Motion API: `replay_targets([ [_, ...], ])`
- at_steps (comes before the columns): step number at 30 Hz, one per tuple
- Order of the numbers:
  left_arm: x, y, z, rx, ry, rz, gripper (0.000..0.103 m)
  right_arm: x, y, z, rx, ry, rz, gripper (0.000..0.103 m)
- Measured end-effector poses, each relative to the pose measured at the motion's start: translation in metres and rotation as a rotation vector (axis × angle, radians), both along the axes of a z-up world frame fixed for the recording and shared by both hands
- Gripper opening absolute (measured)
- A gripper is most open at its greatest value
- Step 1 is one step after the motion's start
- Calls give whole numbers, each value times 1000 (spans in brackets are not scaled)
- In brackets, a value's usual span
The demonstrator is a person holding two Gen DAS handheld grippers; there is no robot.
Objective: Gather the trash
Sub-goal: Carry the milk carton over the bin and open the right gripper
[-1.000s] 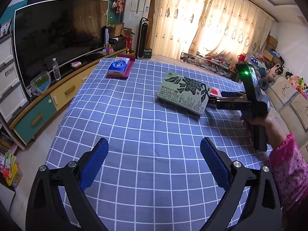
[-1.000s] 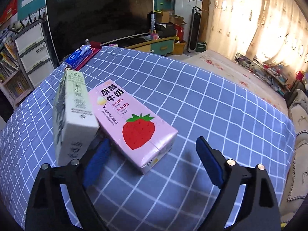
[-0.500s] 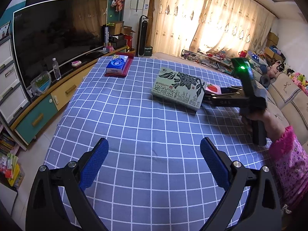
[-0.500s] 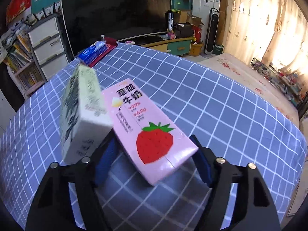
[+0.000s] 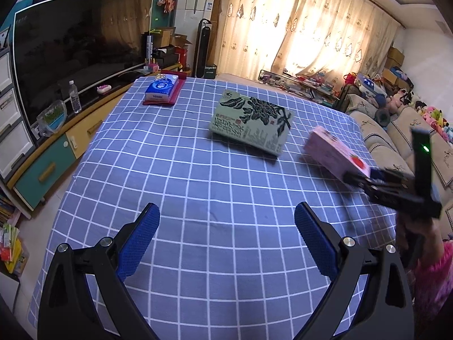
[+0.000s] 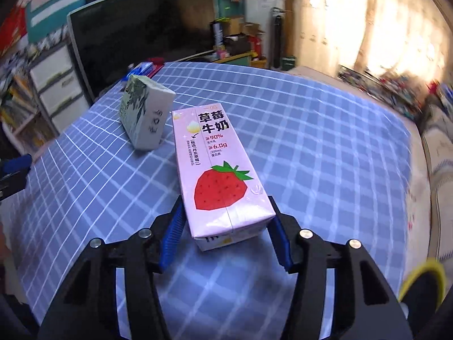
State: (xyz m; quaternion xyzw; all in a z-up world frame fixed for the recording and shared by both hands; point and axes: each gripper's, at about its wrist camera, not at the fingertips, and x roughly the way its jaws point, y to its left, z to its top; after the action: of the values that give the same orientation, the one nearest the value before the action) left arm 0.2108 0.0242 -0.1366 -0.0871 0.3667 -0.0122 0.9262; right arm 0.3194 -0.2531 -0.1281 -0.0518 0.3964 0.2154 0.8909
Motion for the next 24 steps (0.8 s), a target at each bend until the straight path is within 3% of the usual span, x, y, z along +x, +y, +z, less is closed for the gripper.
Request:
replay_targets([
  [15,-12,-38,10,22,-29,-86,95,-82,-129,16,95,-65,-396,53],
  [24,-13,-60,14,29,-28,-133,95,-113,-241,-8,86,-22,-714,53],
])
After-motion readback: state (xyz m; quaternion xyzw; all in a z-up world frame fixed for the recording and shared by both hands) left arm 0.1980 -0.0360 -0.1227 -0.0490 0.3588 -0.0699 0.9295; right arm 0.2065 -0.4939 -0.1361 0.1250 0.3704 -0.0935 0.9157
